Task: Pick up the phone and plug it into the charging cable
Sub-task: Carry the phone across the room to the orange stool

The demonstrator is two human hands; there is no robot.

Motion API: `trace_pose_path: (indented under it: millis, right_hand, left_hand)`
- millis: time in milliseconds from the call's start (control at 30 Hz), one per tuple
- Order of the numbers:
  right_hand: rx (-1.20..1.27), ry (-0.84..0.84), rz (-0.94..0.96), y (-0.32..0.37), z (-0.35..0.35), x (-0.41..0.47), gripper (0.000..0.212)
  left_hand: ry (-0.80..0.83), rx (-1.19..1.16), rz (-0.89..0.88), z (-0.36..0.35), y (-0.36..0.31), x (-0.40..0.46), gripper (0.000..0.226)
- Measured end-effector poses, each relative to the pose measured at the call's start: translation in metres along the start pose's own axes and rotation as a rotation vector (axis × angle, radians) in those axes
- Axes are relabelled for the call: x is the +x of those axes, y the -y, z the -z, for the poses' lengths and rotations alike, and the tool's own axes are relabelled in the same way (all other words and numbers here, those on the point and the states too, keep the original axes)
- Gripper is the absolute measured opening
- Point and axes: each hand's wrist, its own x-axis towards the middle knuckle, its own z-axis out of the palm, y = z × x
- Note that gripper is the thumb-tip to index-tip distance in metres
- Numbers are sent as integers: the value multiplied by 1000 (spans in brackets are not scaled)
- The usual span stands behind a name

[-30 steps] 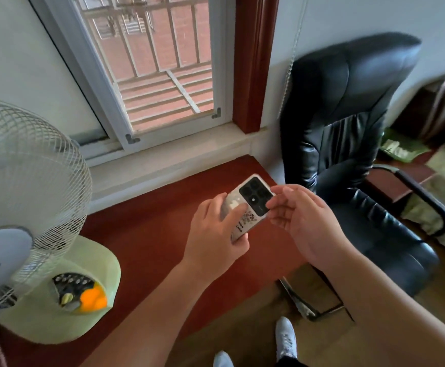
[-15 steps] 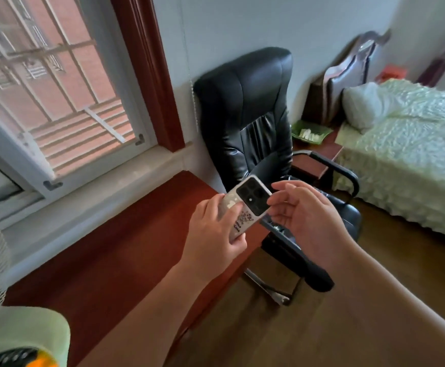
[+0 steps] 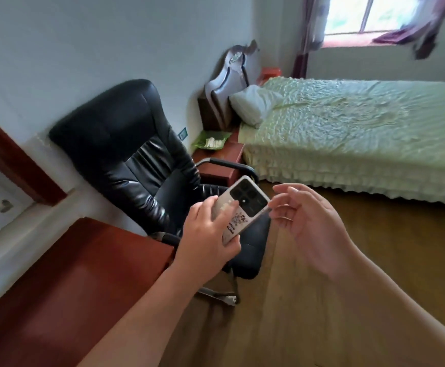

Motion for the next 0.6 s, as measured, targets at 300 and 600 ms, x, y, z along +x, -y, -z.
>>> trace_pose_path:
  millis: [300,600]
  right_hand:
    - [43,-220,142,65,141,-46,29]
    - [36,-411,247,105,218,-72,35]
  left_hand:
    - [92,-96,-217,-77,-125,65,62]
    - [148,-251,-346,-131,-205,122,62]
